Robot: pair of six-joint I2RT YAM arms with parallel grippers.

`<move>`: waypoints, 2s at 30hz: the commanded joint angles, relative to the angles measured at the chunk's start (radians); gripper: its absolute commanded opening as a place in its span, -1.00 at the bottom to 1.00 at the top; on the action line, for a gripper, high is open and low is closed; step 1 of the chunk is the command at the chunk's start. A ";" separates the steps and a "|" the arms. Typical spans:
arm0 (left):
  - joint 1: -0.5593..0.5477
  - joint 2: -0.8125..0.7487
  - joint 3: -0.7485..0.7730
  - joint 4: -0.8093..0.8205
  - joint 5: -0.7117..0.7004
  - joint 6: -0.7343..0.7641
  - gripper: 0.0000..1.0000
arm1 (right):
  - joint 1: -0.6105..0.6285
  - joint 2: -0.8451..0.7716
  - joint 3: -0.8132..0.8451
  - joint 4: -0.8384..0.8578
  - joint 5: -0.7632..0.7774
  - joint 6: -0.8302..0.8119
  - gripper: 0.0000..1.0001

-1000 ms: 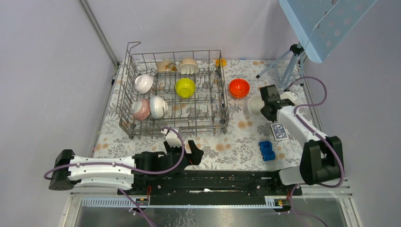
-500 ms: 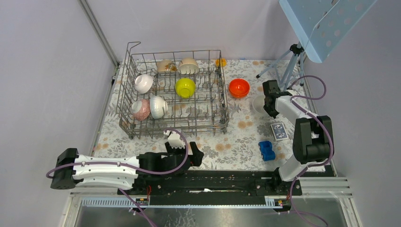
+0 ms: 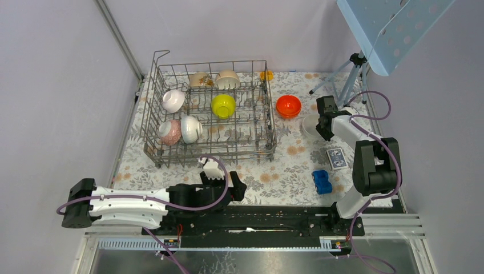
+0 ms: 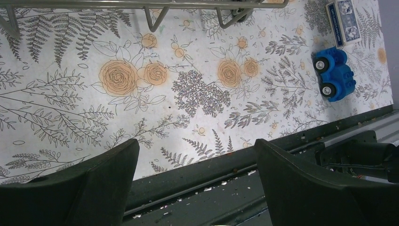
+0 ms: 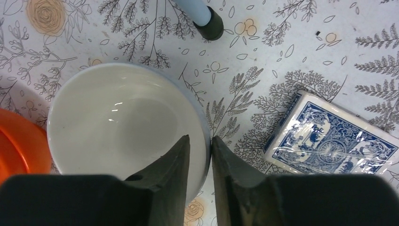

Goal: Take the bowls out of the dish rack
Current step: Place the bowl at the center of the board, then pick up the bowl from the dish rack.

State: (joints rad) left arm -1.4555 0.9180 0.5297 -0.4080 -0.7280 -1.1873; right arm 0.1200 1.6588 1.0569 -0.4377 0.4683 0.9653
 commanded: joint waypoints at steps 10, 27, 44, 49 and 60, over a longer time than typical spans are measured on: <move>0.003 -0.024 0.008 0.038 0.013 -0.010 0.94 | 0.001 -0.198 -0.067 0.019 -0.102 -0.074 0.28; 0.004 0.036 0.335 -0.292 -0.260 0.187 0.97 | 0.180 -0.898 -0.474 0.153 -0.655 -0.261 0.52; 0.736 0.183 0.607 -0.090 0.234 0.701 0.95 | 0.218 -0.981 -0.530 0.414 -0.947 -0.310 0.53; 0.940 0.247 0.595 -0.037 0.290 0.734 0.90 | 0.220 -0.926 -0.534 0.531 -0.948 -0.296 0.52; 1.230 0.288 0.479 0.167 0.614 0.812 0.89 | 0.228 -0.782 -0.539 0.724 -0.934 -0.255 0.52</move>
State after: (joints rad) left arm -0.3000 1.1862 1.0031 -0.3565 -0.2695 -0.4023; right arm 0.3359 0.8333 0.4931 0.1551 -0.4541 0.6941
